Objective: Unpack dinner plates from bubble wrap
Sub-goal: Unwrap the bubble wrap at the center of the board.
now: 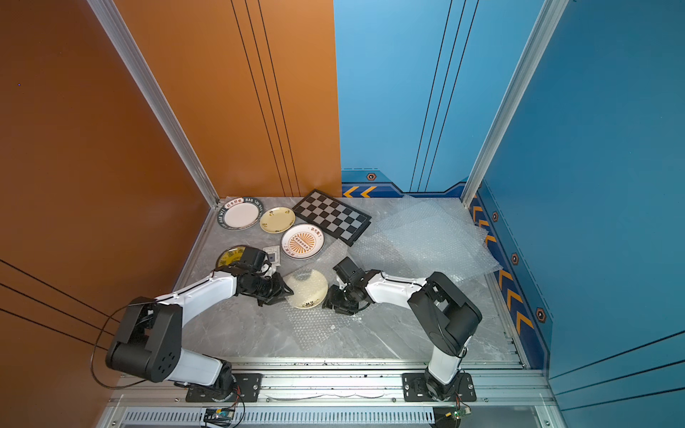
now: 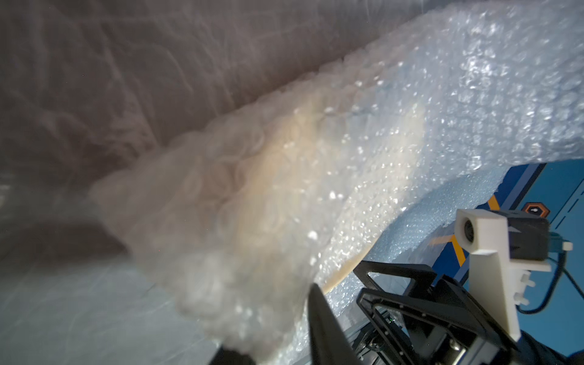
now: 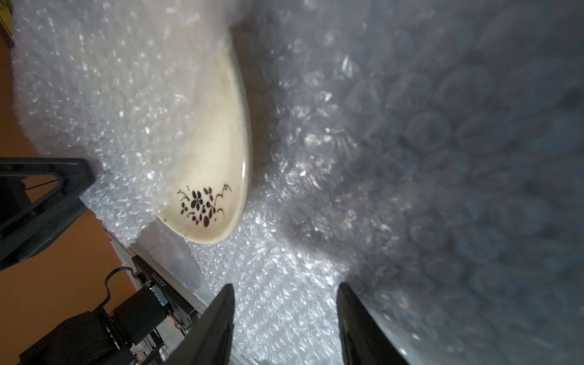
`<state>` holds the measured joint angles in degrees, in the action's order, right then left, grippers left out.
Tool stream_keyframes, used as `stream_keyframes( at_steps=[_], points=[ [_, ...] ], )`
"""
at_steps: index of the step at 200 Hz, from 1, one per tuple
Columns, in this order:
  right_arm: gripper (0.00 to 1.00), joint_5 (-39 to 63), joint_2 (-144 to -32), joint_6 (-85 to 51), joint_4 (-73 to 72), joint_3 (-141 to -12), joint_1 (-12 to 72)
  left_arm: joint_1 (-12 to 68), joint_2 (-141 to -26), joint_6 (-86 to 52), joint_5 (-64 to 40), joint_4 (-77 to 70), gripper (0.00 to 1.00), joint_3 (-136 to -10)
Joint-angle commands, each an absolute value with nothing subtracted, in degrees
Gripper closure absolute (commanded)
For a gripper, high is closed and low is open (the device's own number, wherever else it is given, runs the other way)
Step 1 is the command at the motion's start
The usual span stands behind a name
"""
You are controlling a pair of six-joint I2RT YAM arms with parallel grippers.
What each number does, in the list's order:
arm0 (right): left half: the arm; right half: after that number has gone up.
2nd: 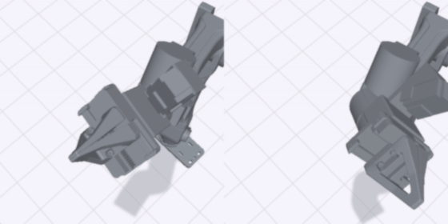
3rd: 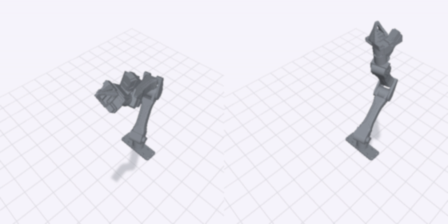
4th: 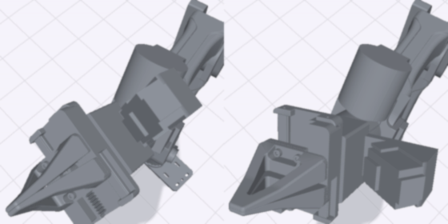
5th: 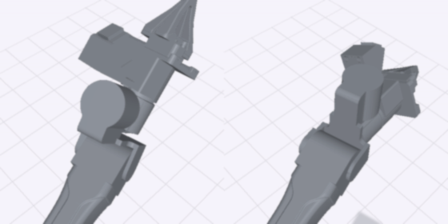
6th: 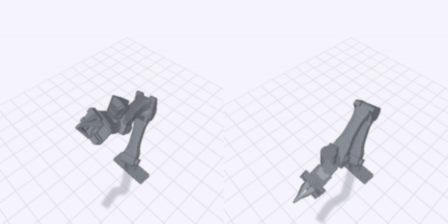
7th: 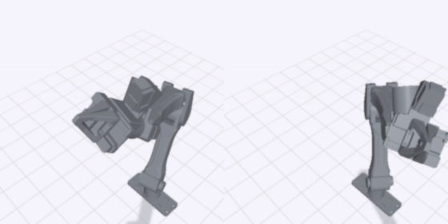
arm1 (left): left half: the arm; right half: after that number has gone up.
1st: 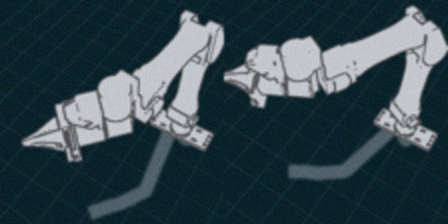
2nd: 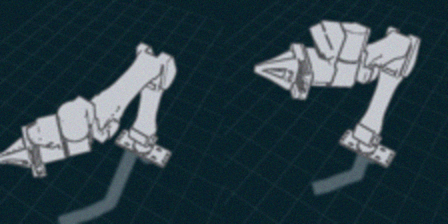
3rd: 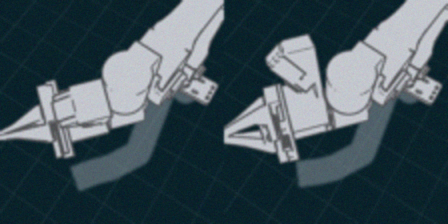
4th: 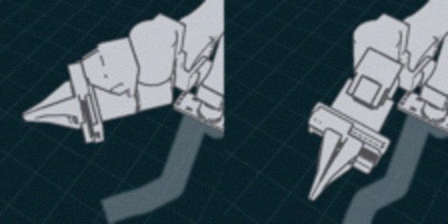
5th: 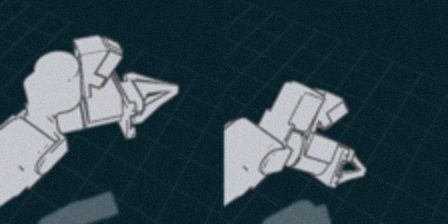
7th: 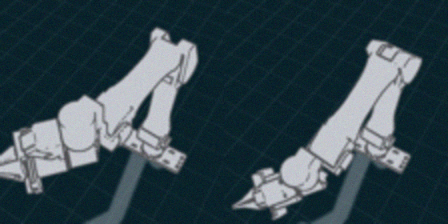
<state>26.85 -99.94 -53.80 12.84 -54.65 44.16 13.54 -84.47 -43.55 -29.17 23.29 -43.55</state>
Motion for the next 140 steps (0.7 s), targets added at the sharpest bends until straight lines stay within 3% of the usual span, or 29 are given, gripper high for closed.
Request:
stream_keyframes(
  at_steps=[1,34,140],
  points=[
    [0.46,27.2,-98.9,-51.8,14.0,-53.7,43.8,13.7,-85.4,-44.0,-29.8,22.0,0.89,-45.1],
    [0.46,27.4,-98.7,-51.4,14.5,-53.7,43.7,13.4,-84.9,-44.6,-30.8,22.0,1.00,-45.8],
    [0.44,26.1,-96.9,-50.0,15.6,-53.8,43.0,7.6,-84.6,-52.8,-36.8,14.3,1.00,-45.1]
  ],
)
